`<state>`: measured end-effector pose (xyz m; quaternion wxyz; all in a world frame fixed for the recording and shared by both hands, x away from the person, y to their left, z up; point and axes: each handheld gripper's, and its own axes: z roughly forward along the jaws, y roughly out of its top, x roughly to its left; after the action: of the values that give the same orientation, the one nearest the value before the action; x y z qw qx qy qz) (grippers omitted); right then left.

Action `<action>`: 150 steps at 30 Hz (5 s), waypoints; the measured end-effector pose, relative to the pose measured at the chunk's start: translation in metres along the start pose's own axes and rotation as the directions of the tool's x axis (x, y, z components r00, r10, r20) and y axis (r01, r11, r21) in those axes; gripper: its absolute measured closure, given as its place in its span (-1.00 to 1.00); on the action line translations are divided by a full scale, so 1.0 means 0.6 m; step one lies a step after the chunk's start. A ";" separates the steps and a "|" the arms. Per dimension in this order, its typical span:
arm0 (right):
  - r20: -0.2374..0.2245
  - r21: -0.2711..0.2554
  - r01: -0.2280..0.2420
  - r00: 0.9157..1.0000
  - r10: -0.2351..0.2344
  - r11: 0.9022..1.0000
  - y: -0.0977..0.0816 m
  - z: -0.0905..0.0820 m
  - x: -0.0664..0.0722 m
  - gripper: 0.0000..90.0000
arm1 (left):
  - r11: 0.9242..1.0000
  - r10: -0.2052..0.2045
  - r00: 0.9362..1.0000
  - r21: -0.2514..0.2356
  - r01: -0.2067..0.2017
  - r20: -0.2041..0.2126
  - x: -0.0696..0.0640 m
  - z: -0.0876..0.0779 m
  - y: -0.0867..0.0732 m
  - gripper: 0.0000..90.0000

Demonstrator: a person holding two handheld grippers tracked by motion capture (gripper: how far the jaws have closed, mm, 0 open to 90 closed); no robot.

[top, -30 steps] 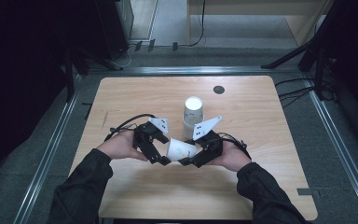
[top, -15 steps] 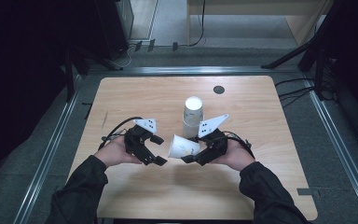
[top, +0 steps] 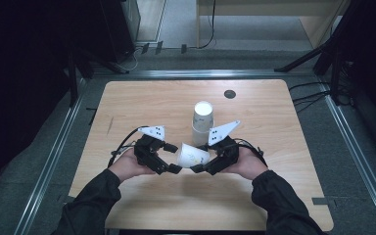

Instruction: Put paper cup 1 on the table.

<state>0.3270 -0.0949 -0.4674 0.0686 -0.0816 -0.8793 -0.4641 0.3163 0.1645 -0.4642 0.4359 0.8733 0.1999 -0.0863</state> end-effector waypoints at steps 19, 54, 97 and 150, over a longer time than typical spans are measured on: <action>-0.032 0.000 -0.011 0.999 0.011 1.000 0.002 0.009 0.001 -0.28 | 0.998 0.008 0.999 -0.059 -0.006 0.031 -0.004 0.004 0.008 -0.52; 0.013 0.074 0.004 1.000 -0.006 0.997 0.000 0.045 -0.003 -0.30 | 0.943 0.115 0.988 0.325 -0.076 -0.101 -0.020 0.015 0.074 -0.50; -0.008 0.010 -0.026 1.000 0.027 1.000 0.002 0.023 -0.006 -0.26 | 0.999 0.009 1.000 -0.034 -0.009 -0.002 -0.003 0.005 0.029 -0.51; 0.035 0.044 -0.052 0.998 0.050 0.998 -0.014 0.015 -0.015 -0.39 | 0.979 -0.129 0.904 0.093 0.182 -0.407 0.107 -0.165 -0.026 -0.48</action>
<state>0.3333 -0.0929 -0.4811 0.0674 -0.1104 -0.8882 -0.4408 0.3656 0.2694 -0.4366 0.3203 0.8800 0.3476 0.0464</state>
